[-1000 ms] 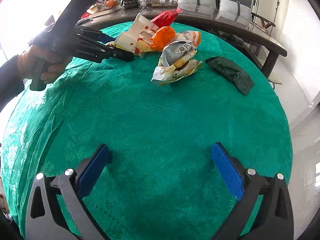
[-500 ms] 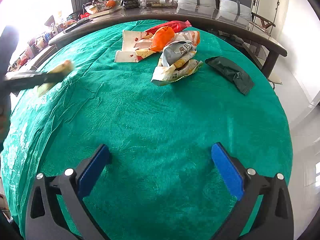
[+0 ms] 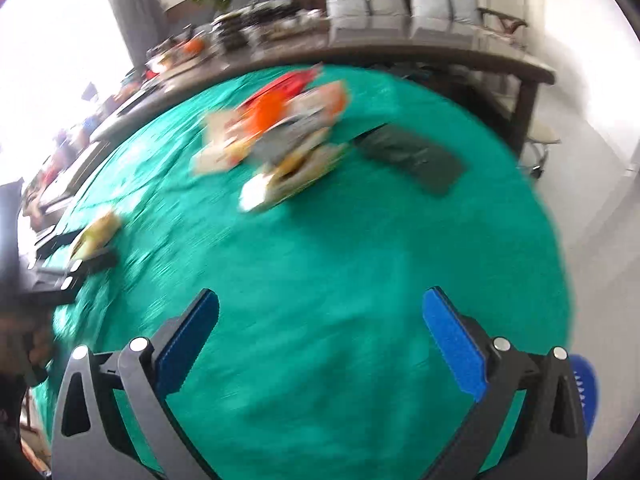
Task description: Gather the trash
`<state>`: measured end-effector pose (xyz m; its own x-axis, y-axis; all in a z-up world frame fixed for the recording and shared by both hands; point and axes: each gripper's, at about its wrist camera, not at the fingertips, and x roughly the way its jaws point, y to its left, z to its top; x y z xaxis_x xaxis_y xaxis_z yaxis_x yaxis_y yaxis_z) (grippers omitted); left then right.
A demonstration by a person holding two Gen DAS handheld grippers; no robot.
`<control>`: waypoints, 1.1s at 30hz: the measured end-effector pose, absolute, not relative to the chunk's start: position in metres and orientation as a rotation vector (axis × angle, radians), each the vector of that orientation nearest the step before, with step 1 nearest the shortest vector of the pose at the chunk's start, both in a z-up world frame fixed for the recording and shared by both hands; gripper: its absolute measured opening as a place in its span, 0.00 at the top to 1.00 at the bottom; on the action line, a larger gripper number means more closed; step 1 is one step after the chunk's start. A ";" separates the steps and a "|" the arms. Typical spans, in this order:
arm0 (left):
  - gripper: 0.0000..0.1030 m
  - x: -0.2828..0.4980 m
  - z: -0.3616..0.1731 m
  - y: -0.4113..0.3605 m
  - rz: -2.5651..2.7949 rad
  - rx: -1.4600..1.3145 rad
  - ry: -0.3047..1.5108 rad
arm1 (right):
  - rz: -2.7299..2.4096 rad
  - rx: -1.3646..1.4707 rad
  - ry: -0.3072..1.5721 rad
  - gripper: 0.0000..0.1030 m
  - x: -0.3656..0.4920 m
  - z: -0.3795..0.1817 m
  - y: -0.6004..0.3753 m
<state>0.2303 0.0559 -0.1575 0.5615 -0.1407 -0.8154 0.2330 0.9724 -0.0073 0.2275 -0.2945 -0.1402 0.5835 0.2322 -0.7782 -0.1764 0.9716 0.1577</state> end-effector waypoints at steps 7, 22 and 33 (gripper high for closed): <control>0.04 0.232 -0.160 0.054 -0.219 0.117 0.958 | 0.350 -0.119 1.001 0.04 0.320 -0.141 -0.330; 0.04 0.232 -0.160 0.054 -0.220 0.116 0.959 | 0.443 -0.186 1.084 0.55 0.314 -0.143 -0.324; 0.04 0.233 -0.160 0.054 -0.218 0.116 0.958 | 0.539 0.084 1.012 0.58 0.180 -0.130 -0.235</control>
